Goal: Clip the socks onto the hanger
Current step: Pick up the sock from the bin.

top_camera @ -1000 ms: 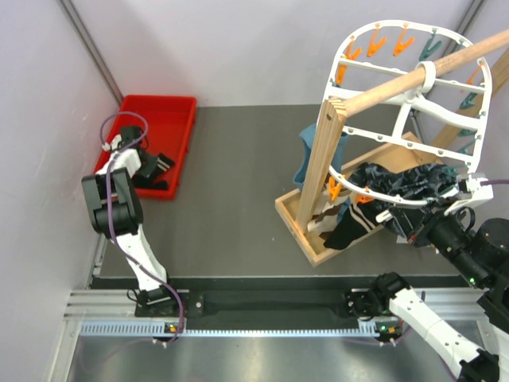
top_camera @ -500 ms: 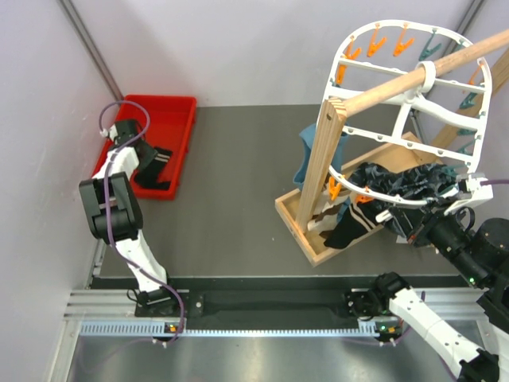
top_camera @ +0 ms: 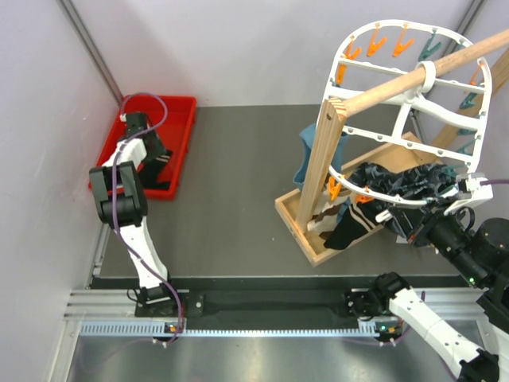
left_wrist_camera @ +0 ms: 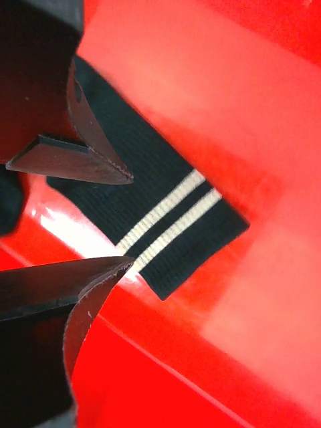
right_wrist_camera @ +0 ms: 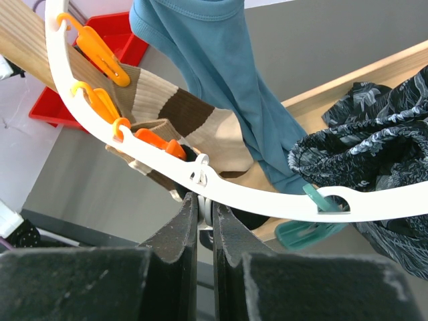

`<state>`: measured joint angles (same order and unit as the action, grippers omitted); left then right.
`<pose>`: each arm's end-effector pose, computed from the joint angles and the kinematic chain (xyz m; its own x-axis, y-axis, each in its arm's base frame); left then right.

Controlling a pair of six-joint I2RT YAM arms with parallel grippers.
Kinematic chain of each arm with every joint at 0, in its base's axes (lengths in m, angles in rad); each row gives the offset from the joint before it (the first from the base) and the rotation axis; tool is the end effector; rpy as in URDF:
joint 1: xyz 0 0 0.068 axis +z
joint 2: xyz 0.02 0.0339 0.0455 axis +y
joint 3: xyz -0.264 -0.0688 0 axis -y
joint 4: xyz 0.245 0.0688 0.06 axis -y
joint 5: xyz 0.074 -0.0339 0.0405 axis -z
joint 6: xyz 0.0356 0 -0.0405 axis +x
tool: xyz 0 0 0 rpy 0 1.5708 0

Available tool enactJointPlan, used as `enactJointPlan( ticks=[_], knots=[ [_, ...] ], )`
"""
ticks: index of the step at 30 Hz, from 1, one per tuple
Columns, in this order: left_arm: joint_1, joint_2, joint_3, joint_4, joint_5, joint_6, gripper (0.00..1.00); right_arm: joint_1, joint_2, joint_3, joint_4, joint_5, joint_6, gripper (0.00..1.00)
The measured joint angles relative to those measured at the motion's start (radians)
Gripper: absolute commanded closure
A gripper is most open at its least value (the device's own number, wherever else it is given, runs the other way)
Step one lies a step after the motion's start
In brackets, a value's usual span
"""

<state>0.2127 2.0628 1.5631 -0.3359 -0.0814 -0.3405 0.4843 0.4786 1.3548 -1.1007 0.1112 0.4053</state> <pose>0.4509 0.1003 0.2003 -0.5953 -0.4691 -0.6524 -0.4907 0.8552 -0.1672 0.0045 -0.0021 0.4374 -0.3258 0.2714 -0.9057 -0.2596 0.8954 0.3617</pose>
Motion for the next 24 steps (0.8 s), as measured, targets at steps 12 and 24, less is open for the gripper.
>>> enactJointPlan(
  ticks=[12, 24],
  knots=[
    [-0.011, 0.101, 0.094, 0.014, 0.024, 0.339, 0.46, 0.0, 0.0, 0.0, 0.0, 0.0, 0.0, 1.0],
    [-0.011, 0.238, 0.278, -0.068, 0.04, 0.352, 0.6, 0.0, 0.002, 0.001, 0.0, -0.001, 0.0, 1.0]
  ],
)
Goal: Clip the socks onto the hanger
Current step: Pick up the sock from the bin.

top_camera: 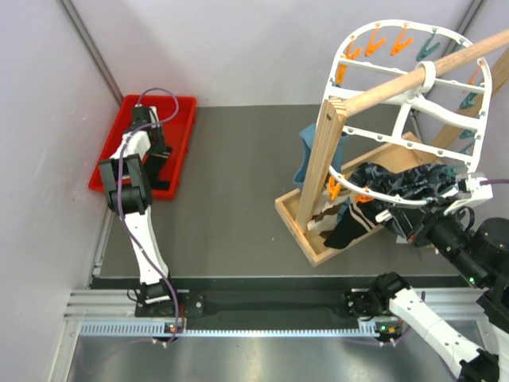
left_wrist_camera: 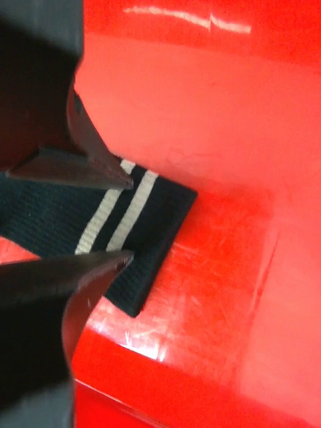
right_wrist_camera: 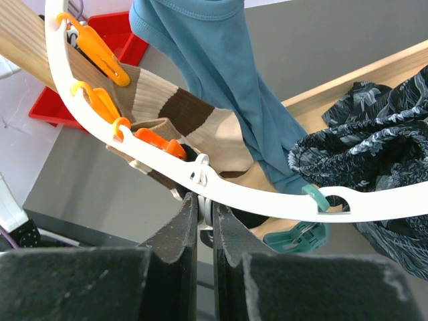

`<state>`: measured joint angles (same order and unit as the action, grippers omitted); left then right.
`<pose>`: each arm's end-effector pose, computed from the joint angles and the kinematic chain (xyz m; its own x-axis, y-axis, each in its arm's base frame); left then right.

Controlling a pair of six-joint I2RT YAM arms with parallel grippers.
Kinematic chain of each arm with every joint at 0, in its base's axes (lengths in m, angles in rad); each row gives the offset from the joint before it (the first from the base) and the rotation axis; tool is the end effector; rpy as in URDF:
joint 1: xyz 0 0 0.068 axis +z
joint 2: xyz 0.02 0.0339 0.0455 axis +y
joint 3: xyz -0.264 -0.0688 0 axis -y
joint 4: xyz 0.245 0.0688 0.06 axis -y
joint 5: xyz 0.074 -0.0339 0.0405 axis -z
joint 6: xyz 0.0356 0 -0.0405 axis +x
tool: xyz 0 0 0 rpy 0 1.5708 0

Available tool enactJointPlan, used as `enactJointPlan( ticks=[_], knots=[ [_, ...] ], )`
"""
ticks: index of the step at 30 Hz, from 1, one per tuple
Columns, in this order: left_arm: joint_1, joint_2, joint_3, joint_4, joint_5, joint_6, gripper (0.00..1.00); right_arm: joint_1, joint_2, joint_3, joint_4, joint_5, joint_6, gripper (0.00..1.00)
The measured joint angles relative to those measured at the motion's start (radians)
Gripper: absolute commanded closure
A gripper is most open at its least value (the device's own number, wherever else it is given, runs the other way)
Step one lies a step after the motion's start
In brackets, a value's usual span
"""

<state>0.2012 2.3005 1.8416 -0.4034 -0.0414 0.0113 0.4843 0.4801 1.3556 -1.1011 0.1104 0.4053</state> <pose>0.5029 0.1041 0.1723 -0.7465 -0.1407 -0.6503 -0.2176 0.9753 0.0388 0.0048 -0.0019 0.4375 -0.3269 0.2708 -0.9054 -0.2599 0.8954 0.3617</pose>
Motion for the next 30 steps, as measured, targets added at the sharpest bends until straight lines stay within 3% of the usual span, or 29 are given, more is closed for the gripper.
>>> enactJointPlan(
  ticks=[1, 4, 8, 13, 17, 30],
  knots=[
    [0.0, 0.001, 0.0, -0.001, 0.003, -0.002, 0.72, 0.0, 0.0, 0.0, 0.0, 0.0, 0.0, 1.0],
    [-0.003, 0.001, 0.0, -0.004, 0.006, -0.006, 0.9, 0.0, 0.0, 0.0, 0.0, 0.0, 0.0, 1.0],
    [-0.003, 0.001, 0.0, -0.006, 0.009, -0.008, 0.99, 0.0, 0.0, 0.0, 0.0, 0.0, 0.0, 1.0],
    [-0.003, -0.014, -0.007, -0.011, 0.009, -0.05, 1.0, 0.0, 0.0, 0.0, 0.0, 0.0, 0.0, 1.0],
    [0.0, -0.109, -0.112, -0.012, 0.057, -0.127, 1.0, 0.0, 0.0, 0.0, 0.0, 0.0, 0.0, 1.0],
    [-0.032, -0.865, -0.706, 0.246, 0.432, -0.541, 1.0, 0.0, 0.002, -0.013, 0.016, -0.014, -0.008, 1.0]
  ],
)
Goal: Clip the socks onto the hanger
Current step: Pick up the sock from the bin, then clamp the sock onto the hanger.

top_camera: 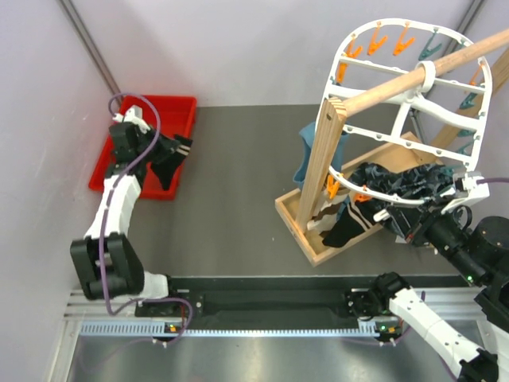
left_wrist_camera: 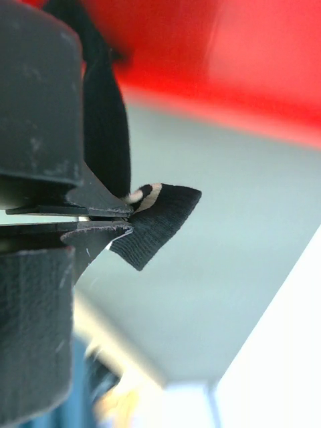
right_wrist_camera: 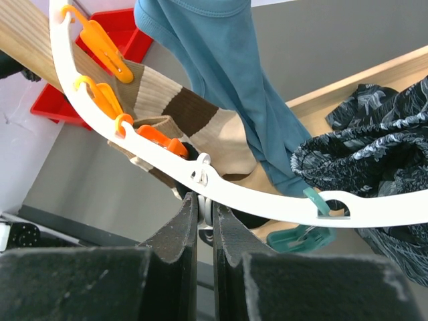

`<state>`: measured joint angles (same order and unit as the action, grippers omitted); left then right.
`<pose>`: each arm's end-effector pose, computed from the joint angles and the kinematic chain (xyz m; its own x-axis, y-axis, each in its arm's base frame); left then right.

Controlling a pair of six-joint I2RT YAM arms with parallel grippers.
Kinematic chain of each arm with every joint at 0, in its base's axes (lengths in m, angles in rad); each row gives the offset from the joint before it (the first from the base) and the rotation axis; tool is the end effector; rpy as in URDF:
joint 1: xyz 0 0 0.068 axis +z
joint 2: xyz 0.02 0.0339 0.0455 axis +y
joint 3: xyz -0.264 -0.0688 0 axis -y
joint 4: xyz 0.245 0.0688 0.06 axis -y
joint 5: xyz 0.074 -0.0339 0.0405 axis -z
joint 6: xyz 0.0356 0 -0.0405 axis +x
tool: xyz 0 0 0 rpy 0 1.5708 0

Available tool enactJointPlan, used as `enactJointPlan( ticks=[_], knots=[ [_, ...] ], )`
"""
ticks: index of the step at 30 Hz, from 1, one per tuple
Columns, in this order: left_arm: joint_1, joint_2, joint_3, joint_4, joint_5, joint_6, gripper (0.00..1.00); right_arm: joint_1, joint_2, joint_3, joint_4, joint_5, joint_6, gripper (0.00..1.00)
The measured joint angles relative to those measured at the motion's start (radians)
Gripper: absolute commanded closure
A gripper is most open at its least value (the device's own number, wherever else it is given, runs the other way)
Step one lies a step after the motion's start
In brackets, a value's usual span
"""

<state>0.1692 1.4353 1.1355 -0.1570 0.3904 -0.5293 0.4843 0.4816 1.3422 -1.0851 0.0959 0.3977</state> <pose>0.3296 0.0426 0.3129 -0.4666 -0.5534 -0.6899 -0.0634 0.7990 -0.5980 0.0077 0.0002 0.4363 -0.3291 0.2625 -0.9071 -0.2748 0.8924 0.3579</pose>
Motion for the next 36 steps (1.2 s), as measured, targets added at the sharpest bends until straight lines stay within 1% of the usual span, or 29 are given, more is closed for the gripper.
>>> enactJointPlan(
  ticks=[3, 6, 8, 10, 11, 15, 16, 20, 23, 26, 29, 32, 34, 36],
  knots=[
    [-0.06, -0.124, -0.1, 0.057, 0.074, -0.066, 1.0, 0.0, 0.0, -0.001, 0.002, -0.007, -0.006, 1.0],
    [-0.172, -0.292, -0.254, 0.153, 0.154, -0.137, 1.0, 0.0, -0.001, -0.015, 0.012, -0.011, -0.014, 1.0],
    [-0.284, -0.373, -0.304, 0.166, 0.198, -0.158, 1.0, 0.0, -0.001, -0.023, 0.018, -0.013, -0.021, 1.0],
    [-0.42, -0.428, -0.323, 0.185, 0.224, -0.162, 1.0, 0.0, -0.001, -0.026, 0.023, -0.014, -0.029, 1.0],
    [-0.507, -0.467, -0.347, 0.217, 0.224, -0.17, 1.0, 0.0, -0.001, -0.026, 0.024, -0.015, -0.033, 1.0],
    [-0.743, -0.585, -0.445, 0.311, 0.22, -0.208, 1.0, 0.0, 0.001, -0.026, 0.025, -0.017, -0.039, 1.0],
    [-0.782, -0.593, -0.453, 0.331, 0.22, -0.217, 1.0, 0.0, 0.002, -0.026, 0.026, -0.018, -0.039, 1.0],
    [-1.011, -0.532, -0.447, 0.418, 0.18, -0.227, 1.0, 0.0, 0.006, -0.026, 0.029, -0.031, -0.038, 1.0],
    [-1.193, -0.414, -0.404, 0.465, 0.154, -0.205, 1.0, 0.0, 0.01, -0.026, 0.031, -0.04, -0.038, 1.0],
    [-1.306, -0.273, -0.347, 0.546, 0.143, -0.193, 1.0, 0.0, 0.011, -0.026, 0.031, -0.042, -0.037, 1.0],
    [-1.345, -0.134, -0.302, 0.663, 0.127, -0.195, 1.0, 0.0, 0.012, -0.019, 0.028, -0.05, -0.035, 1.0],
    [-1.354, -0.033, -0.29, 0.789, 0.1, -0.208, 1.0, 0.0, 0.024, 0.011, 0.01, -0.061, -0.036, 1.0],
    [-1.356, 0.016, -0.27, 0.831, 0.084, -0.211, 1.0, 0.0, 0.037, 0.046, -0.015, -0.064, -0.039, 1.0],
    [-1.361, 0.05, -0.23, 0.831, 0.072, -0.203, 1.0, 0.0, 0.053, 0.097, -0.056, -0.064, -0.048, 1.0]
  ],
)
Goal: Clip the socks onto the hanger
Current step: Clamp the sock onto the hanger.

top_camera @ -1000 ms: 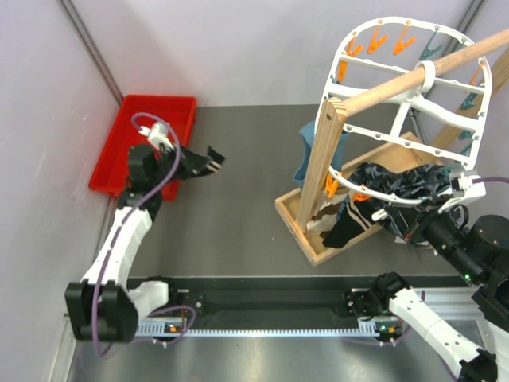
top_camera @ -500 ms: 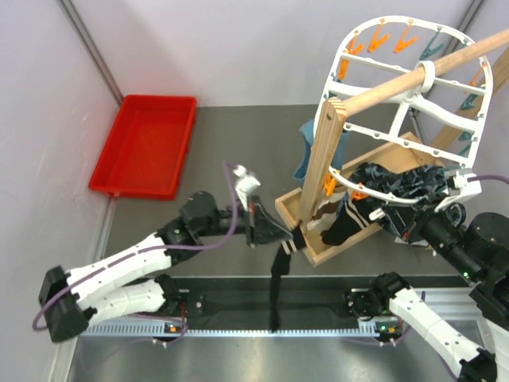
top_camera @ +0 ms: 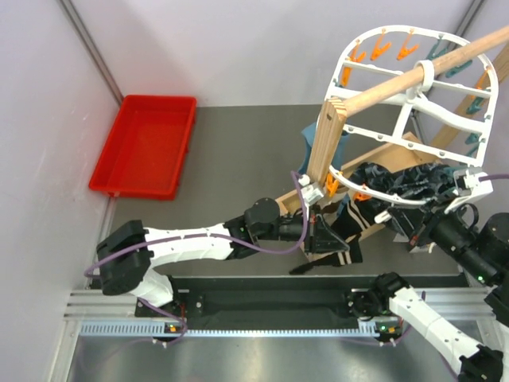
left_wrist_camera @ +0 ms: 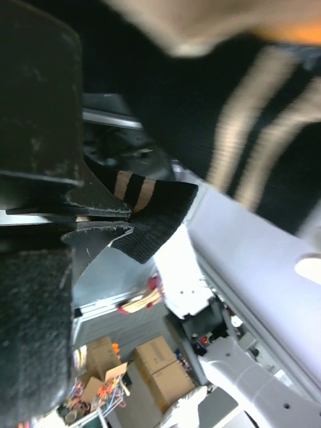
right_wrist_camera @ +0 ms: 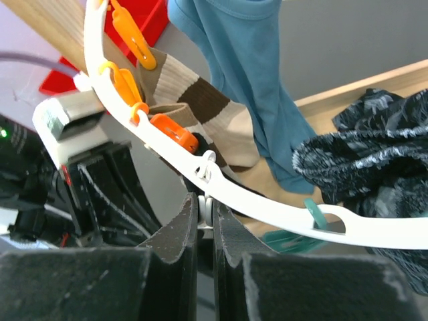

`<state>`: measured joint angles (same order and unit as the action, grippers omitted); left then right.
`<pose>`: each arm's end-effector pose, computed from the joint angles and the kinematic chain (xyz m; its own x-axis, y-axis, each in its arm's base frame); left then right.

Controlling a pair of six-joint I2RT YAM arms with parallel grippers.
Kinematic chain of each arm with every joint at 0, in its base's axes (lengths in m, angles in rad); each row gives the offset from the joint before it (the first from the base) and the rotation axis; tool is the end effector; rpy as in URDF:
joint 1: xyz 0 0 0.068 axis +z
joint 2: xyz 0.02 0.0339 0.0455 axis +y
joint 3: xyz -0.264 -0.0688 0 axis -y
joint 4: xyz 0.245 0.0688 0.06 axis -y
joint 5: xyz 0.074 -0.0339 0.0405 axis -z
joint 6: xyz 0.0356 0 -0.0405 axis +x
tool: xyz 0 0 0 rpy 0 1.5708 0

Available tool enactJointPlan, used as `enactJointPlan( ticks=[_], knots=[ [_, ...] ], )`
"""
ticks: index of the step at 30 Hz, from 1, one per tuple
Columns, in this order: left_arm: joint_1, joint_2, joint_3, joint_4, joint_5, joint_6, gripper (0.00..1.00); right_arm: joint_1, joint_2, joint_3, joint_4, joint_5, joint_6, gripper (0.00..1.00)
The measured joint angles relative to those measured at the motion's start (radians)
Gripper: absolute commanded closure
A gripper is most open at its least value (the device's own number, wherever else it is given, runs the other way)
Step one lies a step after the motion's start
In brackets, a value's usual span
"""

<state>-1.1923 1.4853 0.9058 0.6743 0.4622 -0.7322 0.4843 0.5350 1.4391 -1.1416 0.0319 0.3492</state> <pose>0.1111 -0.3225 0.3026 -0.6397 -0.0108 -0.7686 0.7639 -0.1196 -0.6341 0.0038 0.0007 0.4520 -0.3455 0.2047 -0.9158 -0.3402 0.8822 0.3255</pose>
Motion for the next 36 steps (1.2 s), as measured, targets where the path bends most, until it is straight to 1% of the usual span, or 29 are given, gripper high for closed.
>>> enactJointPlan(
  ticks=[4, 10, 21, 29, 36],
  knots=[
    [-0.018, 0.033, 0.09, 0.021, -0.023, 0.024, 1.0, 0.0, 0.03, 0.093, -0.075, -0.005, -0.032, 1.0],
    [-0.021, 0.048, 0.136, 0.084, -0.045, 0.051, 1.0, 0.0, 0.058, 0.153, -0.136, -0.05, -0.066, 1.0],
    [-0.022, 0.077, 0.142, 0.119, -0.078, 0.077, 1.0, 0.0, 0.063, 0.143, -0.103, -0.153, -0.049, 1.0],
    [-0.022, 0.077, 0.142, 0.119, -0.09, 0.08, 1.0, -0.001, 0.05, 0.092, -0.069, -0.171, -0.049, 1.0],
    [-0.022, 0.07, 0.141, 0.118, -0.103, 0.089, 1.0, -0.001, 0.048, 0.092, -0.071, -0.174, -0.061, 1.0]
  ],
)
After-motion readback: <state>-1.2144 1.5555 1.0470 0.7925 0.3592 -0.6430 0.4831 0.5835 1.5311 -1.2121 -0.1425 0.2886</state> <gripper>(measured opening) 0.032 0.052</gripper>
